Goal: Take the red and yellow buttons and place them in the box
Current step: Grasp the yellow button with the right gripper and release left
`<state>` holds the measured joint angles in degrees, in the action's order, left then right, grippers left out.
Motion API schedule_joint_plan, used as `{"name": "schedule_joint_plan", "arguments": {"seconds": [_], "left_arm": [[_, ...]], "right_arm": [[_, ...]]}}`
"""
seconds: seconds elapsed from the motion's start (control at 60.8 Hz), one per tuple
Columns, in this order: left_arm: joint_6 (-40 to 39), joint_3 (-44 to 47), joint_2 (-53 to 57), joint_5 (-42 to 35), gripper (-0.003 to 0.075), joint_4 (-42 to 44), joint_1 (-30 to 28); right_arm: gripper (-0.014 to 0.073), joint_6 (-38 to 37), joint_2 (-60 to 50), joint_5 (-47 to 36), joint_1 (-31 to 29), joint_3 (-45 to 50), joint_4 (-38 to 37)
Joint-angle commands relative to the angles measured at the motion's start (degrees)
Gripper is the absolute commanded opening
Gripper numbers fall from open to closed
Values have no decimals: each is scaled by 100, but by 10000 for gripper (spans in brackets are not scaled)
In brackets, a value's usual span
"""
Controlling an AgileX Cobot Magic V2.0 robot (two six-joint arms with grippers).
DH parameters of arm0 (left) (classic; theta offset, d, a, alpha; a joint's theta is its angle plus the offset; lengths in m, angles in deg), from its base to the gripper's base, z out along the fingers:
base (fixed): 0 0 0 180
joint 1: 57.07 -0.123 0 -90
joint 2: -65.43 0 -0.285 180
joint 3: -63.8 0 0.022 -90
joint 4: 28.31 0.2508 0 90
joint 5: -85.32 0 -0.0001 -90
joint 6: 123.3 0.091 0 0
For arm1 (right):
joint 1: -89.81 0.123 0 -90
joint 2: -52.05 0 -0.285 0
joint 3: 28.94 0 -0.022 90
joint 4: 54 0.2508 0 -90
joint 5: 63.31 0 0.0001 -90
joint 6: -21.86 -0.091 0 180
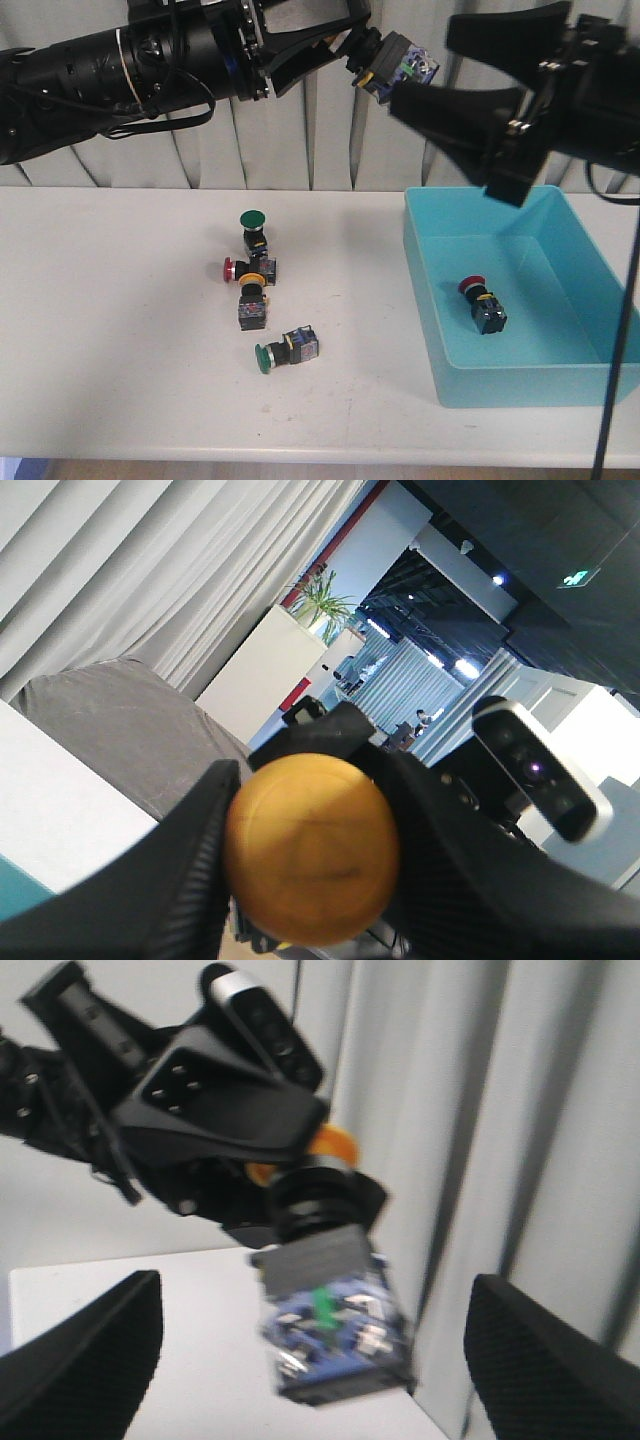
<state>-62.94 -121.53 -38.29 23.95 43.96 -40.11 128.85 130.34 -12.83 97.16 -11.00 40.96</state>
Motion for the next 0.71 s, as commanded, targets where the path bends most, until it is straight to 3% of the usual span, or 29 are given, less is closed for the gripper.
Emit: {"name": "schedule_joint_plan", "arguments": {"seconds": [0.0,0.197,0.444,0.592,0.691], "left_arm": [[-43,-142,265,-78,-7,-497,26],[-43,-142,265,-99,-7,-497,23],[-43,-142,265,-117,-7,-497,23],[-43,-142,265,-123,-7,-492,23],[-43,-142,265,-130,-7,-492,23]], "right_arm": [[587,336,-45,-293,343,-171,432],[587,913,-45,-1283,754,-171,742],[566,890,-45,-1279,754,-171,767],[456,839,-45,-1279,754,-171,804],[311,839,-45,-1291,754,-171,804]]}}
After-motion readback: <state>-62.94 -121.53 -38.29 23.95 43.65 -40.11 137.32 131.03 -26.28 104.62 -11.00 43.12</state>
